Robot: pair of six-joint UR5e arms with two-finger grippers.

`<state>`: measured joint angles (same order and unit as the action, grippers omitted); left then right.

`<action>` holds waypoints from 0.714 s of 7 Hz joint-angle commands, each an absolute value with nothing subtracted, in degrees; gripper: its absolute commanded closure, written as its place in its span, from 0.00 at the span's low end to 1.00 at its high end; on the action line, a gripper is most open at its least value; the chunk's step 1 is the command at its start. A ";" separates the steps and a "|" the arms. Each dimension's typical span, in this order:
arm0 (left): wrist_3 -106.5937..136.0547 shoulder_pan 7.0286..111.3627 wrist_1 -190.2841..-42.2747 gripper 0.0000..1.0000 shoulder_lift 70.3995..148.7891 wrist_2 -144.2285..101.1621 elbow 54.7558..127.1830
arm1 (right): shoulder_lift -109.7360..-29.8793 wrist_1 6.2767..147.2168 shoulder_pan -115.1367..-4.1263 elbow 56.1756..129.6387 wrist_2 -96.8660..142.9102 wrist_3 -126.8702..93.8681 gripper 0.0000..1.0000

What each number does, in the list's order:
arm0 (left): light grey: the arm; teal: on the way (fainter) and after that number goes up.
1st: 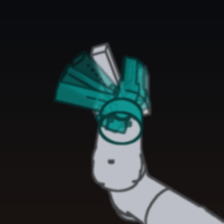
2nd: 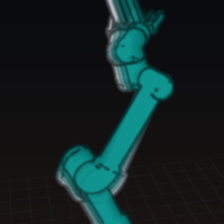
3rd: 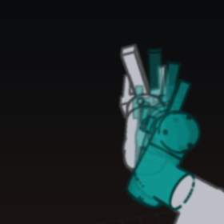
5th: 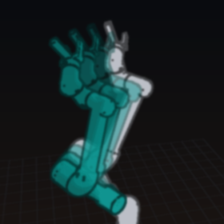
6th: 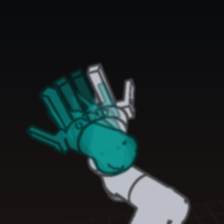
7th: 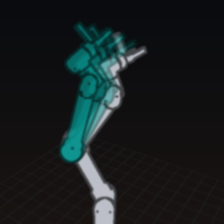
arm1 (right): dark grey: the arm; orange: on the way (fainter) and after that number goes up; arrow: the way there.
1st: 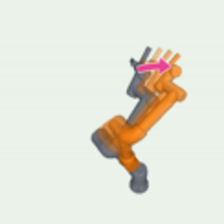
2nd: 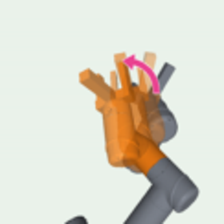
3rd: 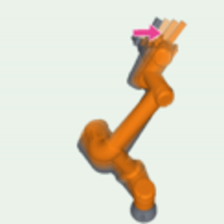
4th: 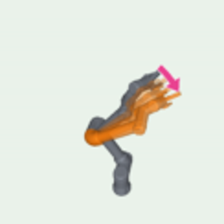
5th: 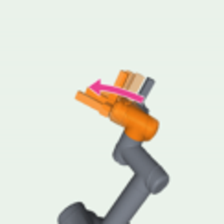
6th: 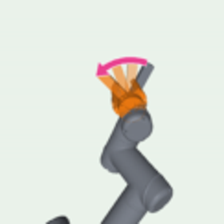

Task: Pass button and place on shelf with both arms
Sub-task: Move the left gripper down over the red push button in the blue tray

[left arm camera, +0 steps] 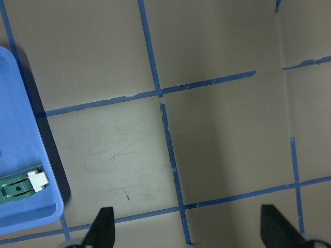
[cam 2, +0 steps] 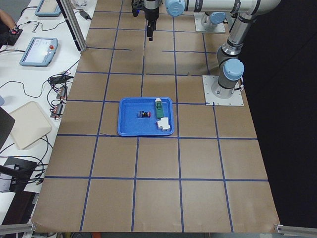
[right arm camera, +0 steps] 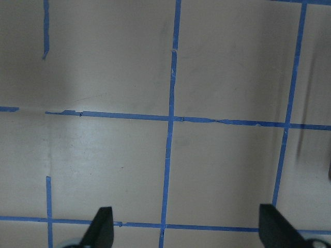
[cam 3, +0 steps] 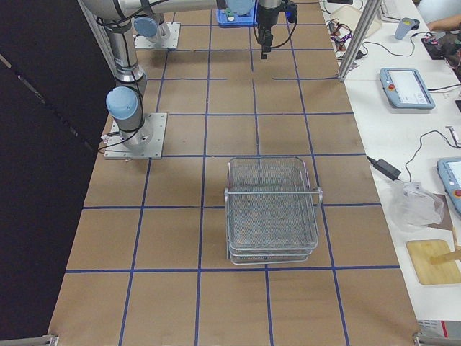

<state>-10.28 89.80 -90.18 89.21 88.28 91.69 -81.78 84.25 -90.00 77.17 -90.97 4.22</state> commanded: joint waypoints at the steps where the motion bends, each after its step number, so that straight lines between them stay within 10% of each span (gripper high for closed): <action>1: -11.07 89.22 -90.26 0.00 88.95 89.03 92.02 | -81.74 84.11 -90.00 77.17 -91.14 4.22 0.00; 5: -19.05 73.50 -84.86 0.00 91.22 89.12 96.39 | -81.83 84.29 -90.00 77.17 -90.88 4.22 0.00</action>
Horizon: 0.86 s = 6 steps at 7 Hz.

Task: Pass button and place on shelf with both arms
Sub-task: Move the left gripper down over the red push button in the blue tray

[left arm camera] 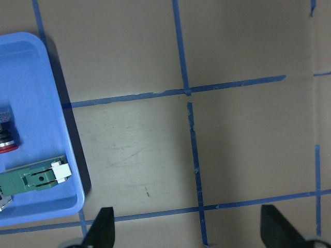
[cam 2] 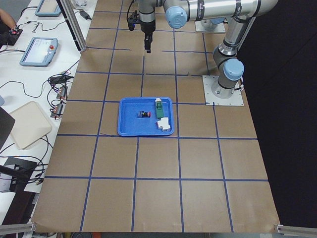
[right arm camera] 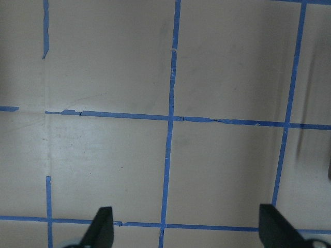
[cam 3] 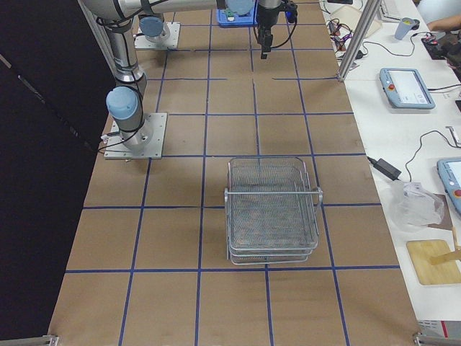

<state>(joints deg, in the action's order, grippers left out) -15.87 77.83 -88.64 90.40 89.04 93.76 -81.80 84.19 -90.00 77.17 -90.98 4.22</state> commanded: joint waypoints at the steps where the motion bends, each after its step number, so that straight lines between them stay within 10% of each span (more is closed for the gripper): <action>1: -22.03 69.39 -77.85 0.00 91.84 88.95 101.03 | -81.91 84.20 -90.09 77.17 -90.88 4.22 0.00; 6: -38.93 53.63 -51.77 0.00 102.89 86.93 116.02 | -81.65 84.29 -90.09 77.17 -91.05 4.31 0.00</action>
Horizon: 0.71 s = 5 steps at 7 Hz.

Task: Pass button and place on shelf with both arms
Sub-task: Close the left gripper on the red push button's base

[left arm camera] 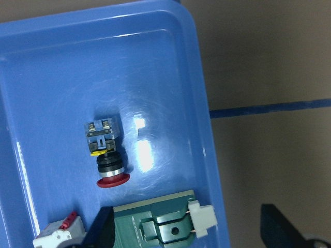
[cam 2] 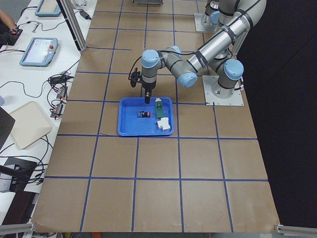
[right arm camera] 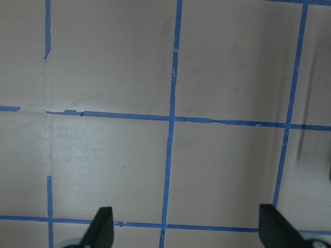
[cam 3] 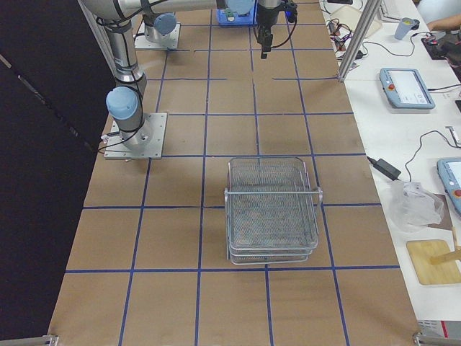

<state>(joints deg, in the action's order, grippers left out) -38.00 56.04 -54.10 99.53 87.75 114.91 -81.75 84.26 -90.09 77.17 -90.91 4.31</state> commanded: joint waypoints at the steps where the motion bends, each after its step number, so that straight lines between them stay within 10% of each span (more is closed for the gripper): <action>1: -38.85 52.05 -50.29 0.00 105.18 87.01 116.02 | -81.82 83.94 -90.00 77.17 -91.05 4.22 0.00; 5: -37.53 51.68 -46.06 0.05 109.42 87.36 116.02 | -81.21 84.11 -89.74 76.90 -85.60 4.39 0.00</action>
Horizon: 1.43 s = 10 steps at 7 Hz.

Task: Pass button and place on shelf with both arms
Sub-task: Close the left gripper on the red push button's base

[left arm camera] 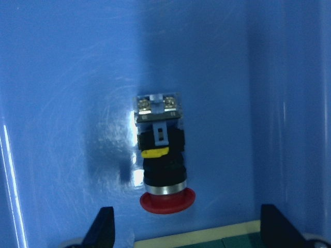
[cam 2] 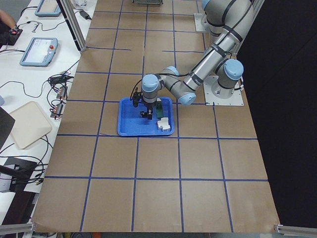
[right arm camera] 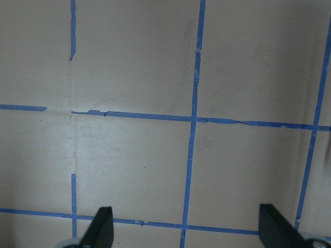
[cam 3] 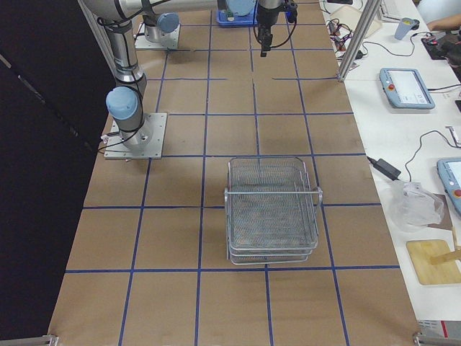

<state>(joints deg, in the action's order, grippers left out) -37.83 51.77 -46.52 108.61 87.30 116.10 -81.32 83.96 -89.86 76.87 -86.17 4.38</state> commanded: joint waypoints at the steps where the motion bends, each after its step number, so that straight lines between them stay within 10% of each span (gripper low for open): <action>1: -37.27 51.68 -45.97 0.07 110.12 87.28 116.10 | -81.38 84.98 -90.00 76.99 -85.43 4.39 0.00; 5: -38.49 51.68 -46.06 0.80 110.83 87.45 115.40 | -81.39 89.12 -90.17 77.17 -85.43 1.61 0.00; 7: -38.58 51.68 -45.88 1.00 110.48 87.28 115.23 | -81.39 89.21 -90.18 77.08 -85.34 0.35 0.00; 10: -50.57 56.57 -48.94 1.00 106.98 86.84 110.32 | -81.04 89.38 -89.56 76.82 -83.34 2.62 0.00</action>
